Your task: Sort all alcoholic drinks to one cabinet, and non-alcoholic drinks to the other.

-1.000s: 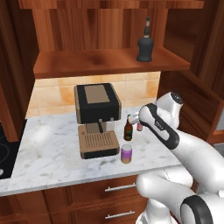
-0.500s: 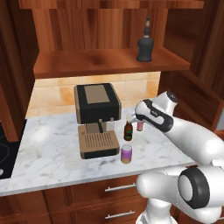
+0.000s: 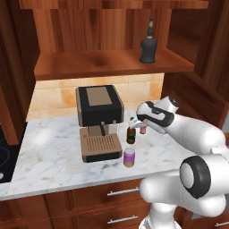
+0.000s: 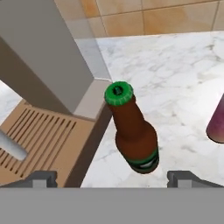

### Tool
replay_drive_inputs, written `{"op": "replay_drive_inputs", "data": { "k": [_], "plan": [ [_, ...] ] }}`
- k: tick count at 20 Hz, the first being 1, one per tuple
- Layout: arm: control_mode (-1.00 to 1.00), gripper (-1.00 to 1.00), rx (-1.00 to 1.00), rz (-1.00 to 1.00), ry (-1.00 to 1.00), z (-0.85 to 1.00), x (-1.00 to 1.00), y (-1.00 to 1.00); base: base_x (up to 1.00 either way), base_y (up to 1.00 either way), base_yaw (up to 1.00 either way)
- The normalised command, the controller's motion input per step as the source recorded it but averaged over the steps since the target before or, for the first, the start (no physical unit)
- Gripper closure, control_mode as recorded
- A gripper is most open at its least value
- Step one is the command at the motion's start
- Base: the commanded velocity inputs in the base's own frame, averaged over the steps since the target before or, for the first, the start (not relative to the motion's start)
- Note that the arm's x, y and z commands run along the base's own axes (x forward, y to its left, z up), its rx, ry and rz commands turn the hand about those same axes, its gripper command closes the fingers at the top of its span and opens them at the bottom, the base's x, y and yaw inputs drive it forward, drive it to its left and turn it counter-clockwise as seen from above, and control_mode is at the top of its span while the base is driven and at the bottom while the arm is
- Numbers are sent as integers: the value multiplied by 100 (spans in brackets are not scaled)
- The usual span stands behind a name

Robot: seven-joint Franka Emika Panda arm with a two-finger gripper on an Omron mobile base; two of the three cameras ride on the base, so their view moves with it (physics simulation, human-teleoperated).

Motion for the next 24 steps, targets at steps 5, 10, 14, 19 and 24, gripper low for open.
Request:
{"op": "replay_drive_inputs", "data": {
  "k": [5, 10, 14, 19, 24],
  "plan": [
    [-100, -100, 0, 5, 0, -12, 17, 8, 0, 0, 0],
    [-100, -100, 0, 3, 0, -9, 23, 8, 0, 0, 0],
    [-100, -100, 0, 2, 0, -9, 22, 0, 0, 0, 0],
    [-100, -100, 0, 1, 0, -11, 21, 0, 0, 0, 0],
    [-100, -100, 0, 1, 0, -10, 22, 0, 0, 0, 0]
  ]
}}
